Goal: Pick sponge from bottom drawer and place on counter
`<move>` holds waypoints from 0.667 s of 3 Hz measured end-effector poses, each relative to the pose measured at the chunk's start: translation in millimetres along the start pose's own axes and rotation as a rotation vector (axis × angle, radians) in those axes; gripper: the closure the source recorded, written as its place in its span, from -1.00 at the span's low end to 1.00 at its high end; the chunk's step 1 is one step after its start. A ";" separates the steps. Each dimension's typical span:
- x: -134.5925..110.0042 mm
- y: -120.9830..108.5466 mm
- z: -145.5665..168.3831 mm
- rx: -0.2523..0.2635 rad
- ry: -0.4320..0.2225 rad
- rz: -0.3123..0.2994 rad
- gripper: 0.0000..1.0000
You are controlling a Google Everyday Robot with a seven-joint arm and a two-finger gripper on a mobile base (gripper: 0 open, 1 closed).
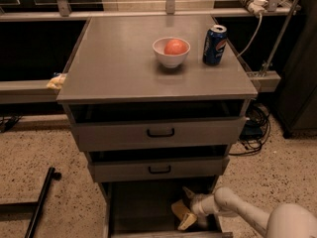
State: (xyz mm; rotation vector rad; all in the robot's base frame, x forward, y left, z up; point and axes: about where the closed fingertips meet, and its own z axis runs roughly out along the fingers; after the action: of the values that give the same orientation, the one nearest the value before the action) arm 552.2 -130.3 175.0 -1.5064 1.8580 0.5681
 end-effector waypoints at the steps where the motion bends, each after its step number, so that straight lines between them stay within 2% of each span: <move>1: 4.5 -5.3 11.0 0.000 -0.014 -0.023 -0.96; 2: 12.2 -7.9 20.2 0.001 -0.027 -0.045 -0.90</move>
Offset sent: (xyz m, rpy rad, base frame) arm 0.0190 -0.0022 -0.0361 0.0197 -0.0724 0.0446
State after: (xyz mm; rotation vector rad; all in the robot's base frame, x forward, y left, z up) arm 563.1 -126.4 152.9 -1.5287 1.7998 0.5637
